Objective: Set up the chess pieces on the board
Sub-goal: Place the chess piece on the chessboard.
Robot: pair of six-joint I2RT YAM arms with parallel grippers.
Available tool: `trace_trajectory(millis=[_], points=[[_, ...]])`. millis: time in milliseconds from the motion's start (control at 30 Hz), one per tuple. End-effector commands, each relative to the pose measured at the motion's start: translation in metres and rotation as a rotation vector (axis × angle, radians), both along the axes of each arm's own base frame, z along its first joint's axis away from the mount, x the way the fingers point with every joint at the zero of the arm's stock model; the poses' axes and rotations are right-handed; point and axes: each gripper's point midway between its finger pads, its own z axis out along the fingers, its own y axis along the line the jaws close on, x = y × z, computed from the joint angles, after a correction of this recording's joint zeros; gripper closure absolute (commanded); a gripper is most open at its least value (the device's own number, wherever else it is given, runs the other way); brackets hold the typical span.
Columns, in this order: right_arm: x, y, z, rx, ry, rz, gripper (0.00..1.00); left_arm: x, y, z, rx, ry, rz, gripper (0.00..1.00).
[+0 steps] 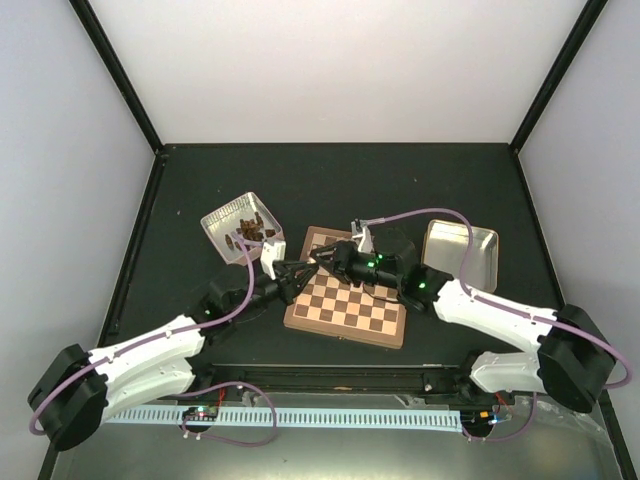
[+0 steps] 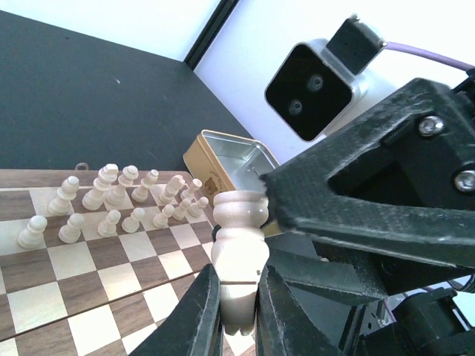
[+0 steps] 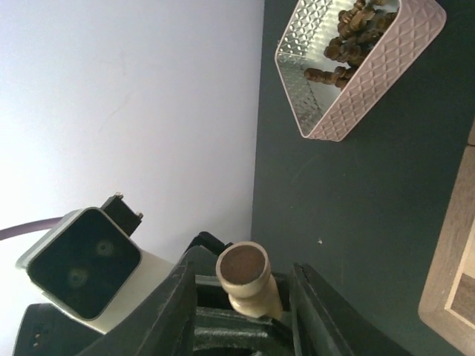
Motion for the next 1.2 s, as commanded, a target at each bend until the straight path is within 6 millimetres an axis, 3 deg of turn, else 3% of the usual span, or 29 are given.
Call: trace_trajectory(millis=[0, 133, 433, 667, 767, 900, 1167], points=[[-0.001, -0.005, 0.02, -0.023, -0.133, 0.035, 0.57, -0.003, -0.001, 0.026, -0.015, -0.081, -0.021, 0.98], [0.002, -0.011, 0.031, -0.085, -0.241, 0.09, 0.45, -0.011, -0.003, 0.025, 0.046, -0.12, -0.07, 0.99], [-0.018, -0.007, 0.04, -0.182, -0.388, 0.321, 0.44, -0.027, -0.011, 0.038, 0.092, -0.173, -0.18, 0.98], [-0.022, -0.01, 0.033, -0.197, -0.376, 0.334, 0.53, -0.027, -0.009, 0.043, 0.079, -0.176, -0.174, 0.99], [-0.024, -0.011, 0.029, -0.195, -0.366, 0.336, 0.62, -0.028, -0.008, 0.047, 0.07, -0.181, -0.169, 0.98], [-0.025, -0.009, 0.026, -0.185, -0.353, 0.345, 0.64, -0.03, -0.009, 0.052, 0.06, -0.192, -0.181, 0.98], [-0.015, -0.008, 0.034, -0.096, -0.322, 0.252, 0.88, -0.035, -0.009, 0.06, 0.033, -0.204, -0.201, 0.98]])
